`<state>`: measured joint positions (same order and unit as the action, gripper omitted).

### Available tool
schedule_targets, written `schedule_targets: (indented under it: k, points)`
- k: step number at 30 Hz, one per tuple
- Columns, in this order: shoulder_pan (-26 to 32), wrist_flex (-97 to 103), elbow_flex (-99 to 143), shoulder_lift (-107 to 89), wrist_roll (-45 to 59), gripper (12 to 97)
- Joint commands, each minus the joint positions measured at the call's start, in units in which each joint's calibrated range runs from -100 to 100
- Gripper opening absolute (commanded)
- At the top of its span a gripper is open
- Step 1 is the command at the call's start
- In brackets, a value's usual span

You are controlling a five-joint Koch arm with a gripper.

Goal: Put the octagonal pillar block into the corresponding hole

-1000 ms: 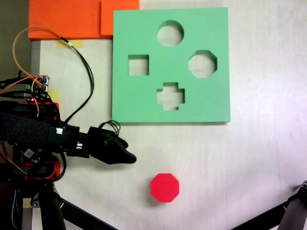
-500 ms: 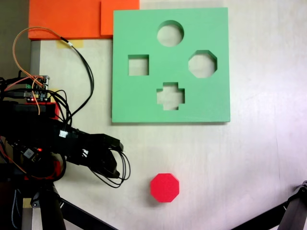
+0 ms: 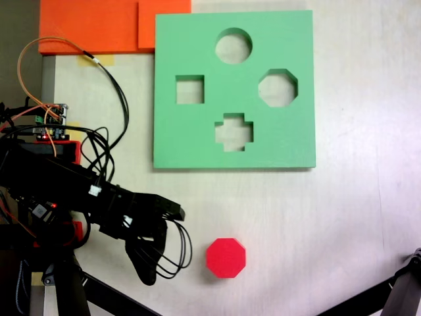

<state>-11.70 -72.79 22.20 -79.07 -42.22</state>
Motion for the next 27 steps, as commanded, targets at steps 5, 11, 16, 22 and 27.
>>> schedule_targets:
  k: [5, 11, 16, 22, 27]
  points:
    - [0.0, 0.23, -10.13, 15.52, 0.1, 89.7]
    - [-0.05, 0.13, -20.8, 35.22, 0.1, 89.5]
    - [-0.1, 0.13, -27.28, 47.09, 0.15, 89.5]
    - [-0.1, 0.13, -33.36, 59.1, 0.24, 89.4]
    - [-0.05, 0.13, -34.86, 64.54, 0.93, 88.7]
